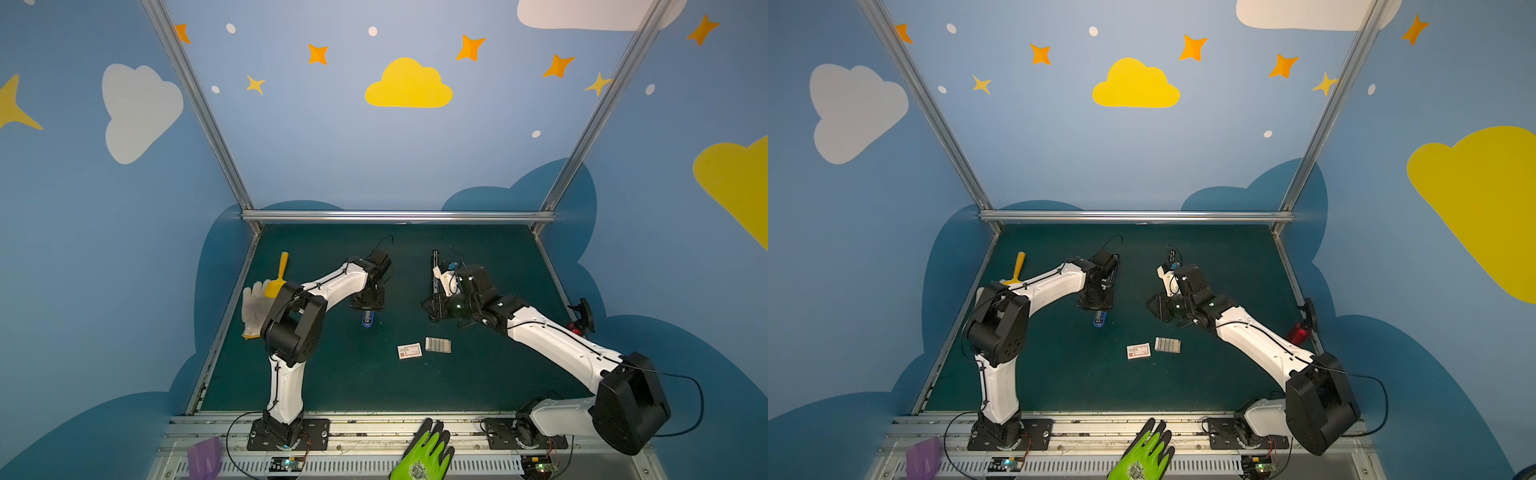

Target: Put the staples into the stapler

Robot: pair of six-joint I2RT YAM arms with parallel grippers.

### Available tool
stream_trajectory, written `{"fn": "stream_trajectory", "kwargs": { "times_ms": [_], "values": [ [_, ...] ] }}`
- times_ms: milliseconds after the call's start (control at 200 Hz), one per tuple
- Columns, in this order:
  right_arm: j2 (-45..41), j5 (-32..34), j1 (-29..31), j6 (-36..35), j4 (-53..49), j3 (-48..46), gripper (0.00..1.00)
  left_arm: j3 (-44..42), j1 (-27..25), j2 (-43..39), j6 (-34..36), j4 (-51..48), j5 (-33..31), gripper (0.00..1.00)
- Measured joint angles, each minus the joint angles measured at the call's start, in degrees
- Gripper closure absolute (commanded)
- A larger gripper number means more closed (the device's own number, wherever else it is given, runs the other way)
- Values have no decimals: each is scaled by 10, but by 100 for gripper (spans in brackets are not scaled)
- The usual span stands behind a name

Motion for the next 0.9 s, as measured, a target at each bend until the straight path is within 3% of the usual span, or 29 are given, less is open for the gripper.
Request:
{"fn": "stream_trajectory", "kwargs": {
  "times_ms": [200, 481, 666, 896],
  "values": [
    [1, -6, 0, 2, 6, -2, 61, -14, 13, -5, 0, -19, -56, 48],
    [21, -17, 0, 3, 12, -2, 60, -52, 88, -46, -4, -31, -77, 46],
    [29, -25, -1, 2, 12, 7, 51, -16, 85, -46, 22, -9, -18, 41],
    [51, -45, -16, 4, 11, 40, 48, 131, 82, -4, 104, 12, 57, 37]
  ]
}}
